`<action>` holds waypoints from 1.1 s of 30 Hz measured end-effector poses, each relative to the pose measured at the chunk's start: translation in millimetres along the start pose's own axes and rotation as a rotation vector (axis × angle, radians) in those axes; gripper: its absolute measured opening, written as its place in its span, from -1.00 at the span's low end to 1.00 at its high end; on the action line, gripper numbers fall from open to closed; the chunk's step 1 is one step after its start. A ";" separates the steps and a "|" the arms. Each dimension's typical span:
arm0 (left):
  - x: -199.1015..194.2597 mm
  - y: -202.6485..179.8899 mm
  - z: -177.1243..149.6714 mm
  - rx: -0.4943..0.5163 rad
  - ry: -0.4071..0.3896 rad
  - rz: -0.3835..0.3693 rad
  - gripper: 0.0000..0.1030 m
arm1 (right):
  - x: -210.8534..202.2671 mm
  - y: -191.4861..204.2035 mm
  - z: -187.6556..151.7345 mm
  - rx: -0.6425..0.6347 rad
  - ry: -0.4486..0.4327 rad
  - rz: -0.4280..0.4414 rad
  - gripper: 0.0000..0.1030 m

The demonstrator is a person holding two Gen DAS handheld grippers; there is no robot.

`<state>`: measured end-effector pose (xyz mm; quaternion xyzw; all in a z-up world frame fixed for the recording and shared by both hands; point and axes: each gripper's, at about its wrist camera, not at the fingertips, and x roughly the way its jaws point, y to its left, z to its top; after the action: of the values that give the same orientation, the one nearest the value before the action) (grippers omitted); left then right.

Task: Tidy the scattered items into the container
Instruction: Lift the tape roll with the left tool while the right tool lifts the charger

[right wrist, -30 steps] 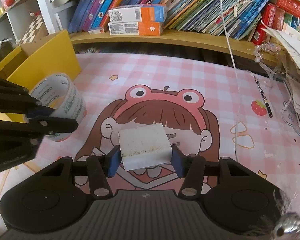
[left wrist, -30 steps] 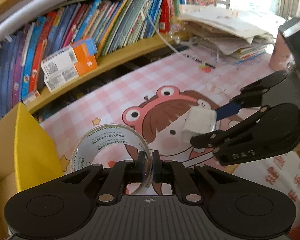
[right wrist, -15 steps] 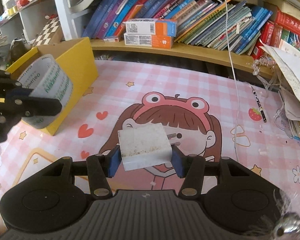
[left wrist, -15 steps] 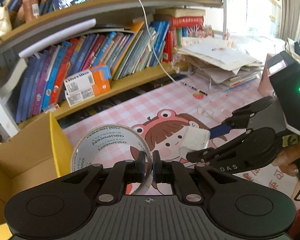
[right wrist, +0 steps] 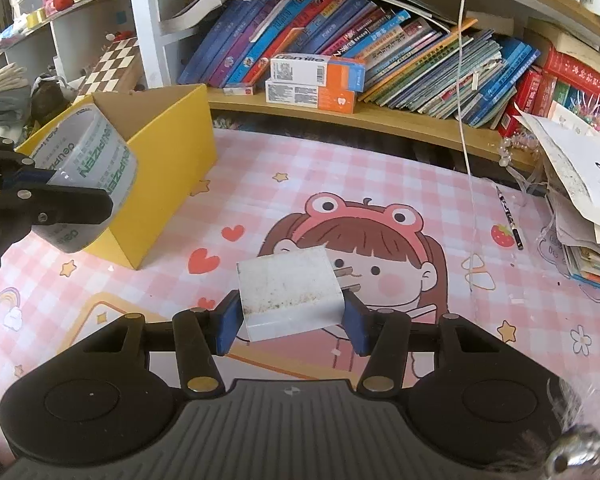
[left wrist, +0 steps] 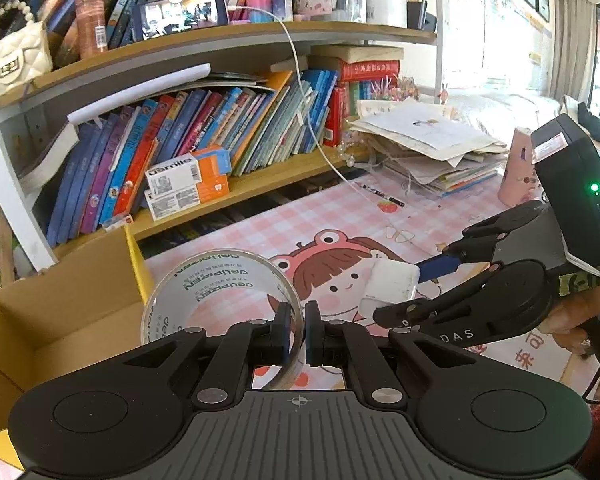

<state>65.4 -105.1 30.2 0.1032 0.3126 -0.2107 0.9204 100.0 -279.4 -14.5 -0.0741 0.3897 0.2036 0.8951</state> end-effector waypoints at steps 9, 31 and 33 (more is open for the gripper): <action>-29.6 28.9 -12.0 -0.001 -0.028 -0.008 -0.89 | -8.4 37.9 7.7 0.001 -0.015 -0.013 -0.02; -73.7 107.5 -35.0 -0.040 -0.100 -0.010 -0.89 | -21.5 126.1 49.5 -0.070 -0.081 -0.030 -0.02; -75.4 114.2 -36.6 -0.045 -0.105 -0.006 -0.89 | -20.7 133.1 54.1 -0.080 -0.086 -0.026 -0.02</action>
<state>43.6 32.7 54.9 0.0704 0.2689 -0.2115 0.9370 67.2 -149.4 41.1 -0.1059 0.3414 0.2103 0.9099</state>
